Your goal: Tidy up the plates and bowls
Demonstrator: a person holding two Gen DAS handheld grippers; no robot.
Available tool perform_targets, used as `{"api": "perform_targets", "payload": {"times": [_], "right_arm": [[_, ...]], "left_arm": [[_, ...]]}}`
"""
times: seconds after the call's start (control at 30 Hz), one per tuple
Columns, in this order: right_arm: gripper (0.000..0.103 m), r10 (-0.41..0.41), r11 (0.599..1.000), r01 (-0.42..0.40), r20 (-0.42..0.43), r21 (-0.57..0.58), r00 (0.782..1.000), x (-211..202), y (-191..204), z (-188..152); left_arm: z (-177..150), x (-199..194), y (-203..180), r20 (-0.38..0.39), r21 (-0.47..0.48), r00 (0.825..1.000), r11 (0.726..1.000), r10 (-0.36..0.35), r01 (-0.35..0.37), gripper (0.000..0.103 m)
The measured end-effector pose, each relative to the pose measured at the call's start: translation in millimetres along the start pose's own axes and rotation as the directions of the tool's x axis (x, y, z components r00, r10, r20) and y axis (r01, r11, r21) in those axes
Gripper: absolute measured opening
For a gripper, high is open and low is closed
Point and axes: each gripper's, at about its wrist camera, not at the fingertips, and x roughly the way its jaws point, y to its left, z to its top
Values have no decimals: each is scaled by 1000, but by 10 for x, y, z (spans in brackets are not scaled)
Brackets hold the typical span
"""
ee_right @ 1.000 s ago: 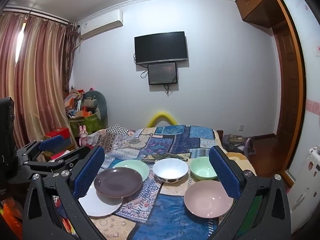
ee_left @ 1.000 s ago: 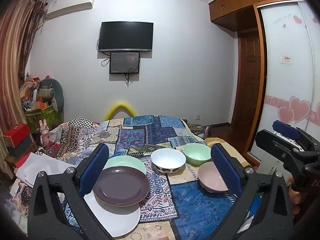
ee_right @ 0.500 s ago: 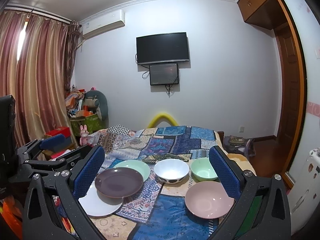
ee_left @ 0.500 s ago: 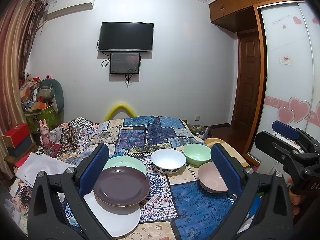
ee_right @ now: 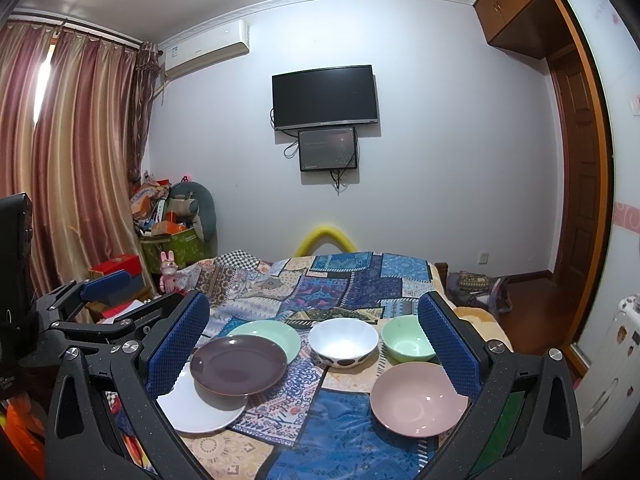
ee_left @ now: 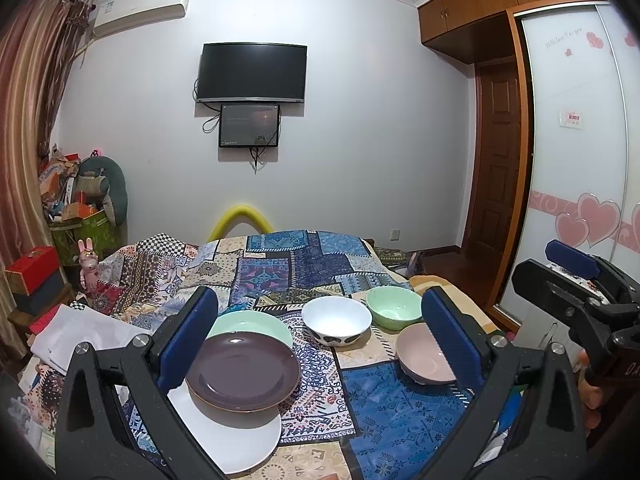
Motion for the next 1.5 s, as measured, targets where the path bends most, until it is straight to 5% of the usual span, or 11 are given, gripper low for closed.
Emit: {"api": "perform_targets", "payload": {"times": [1.07, 1.5], "right_arm": [[103, 1, 1000, -1, -12, 13, 1000, 17, -34, -62], [103, 4, 1000, -1, -97, 31, 995, 256, 34, -166]], "left_arm": [[-7, 7, -13, -4, -4, 1000, 1000, -2, 2, 103], [-97, 186, 196, -50, -47, 999, 999, -18, 16, 103]]}}
